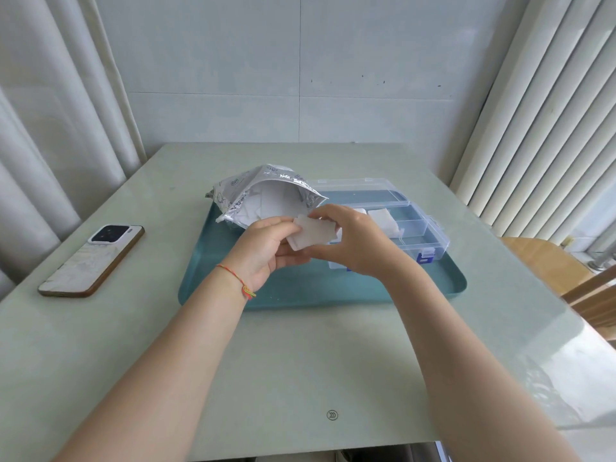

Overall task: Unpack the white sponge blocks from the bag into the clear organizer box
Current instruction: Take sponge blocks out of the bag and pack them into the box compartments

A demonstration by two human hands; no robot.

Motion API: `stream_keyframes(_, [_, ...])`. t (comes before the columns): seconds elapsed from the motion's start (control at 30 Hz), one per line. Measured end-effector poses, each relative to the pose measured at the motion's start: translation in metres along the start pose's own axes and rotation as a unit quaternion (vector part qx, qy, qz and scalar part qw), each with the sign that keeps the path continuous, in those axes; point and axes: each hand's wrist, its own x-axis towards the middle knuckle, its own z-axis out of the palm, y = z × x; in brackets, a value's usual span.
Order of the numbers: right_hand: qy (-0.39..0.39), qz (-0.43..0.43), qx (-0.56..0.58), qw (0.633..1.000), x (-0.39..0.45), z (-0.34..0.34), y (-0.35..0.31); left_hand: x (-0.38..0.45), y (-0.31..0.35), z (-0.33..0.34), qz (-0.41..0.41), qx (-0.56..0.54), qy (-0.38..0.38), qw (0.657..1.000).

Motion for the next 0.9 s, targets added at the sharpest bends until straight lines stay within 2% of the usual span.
stream_keyframes(0.3, [-0.001, 0.020, 0.024, 1.000, -0.001, 0.002, -0.006, -0.006, 0.002, 0.009, 0.028, 0.056, 0.006, 0.998])
stream_keyframes(0.43, [0.021, -0.006, 0.037, 0.999, -0.001, 0.008, -0.012, -0.005, 0.001, 0.014, -0.004, -0.041, 0.044, 0.998])
stream_keyframes(0.6, [0.037, -0.010, 0.046, 0.998, -0.002, 0.017, -0.022, -0.011, 0.005, 0.019, -0.051, -0.120, -0.029, 0.991])
stream_keyframes(0.8, [0.089, 0.022, -0.009, 0.996, -0.003, 0.015, -0.027, -0.011, 0.004, 0.023, -0.061, -0.136, -0.029, 0.988])
stream_keyframes(0.9, [0.102, 0.018, -0.017, 0.994, -0.003, 0.015, -0.028, -0.015, 0.006, 0.024, -0.061, -0.124, -0.054, 0.989])
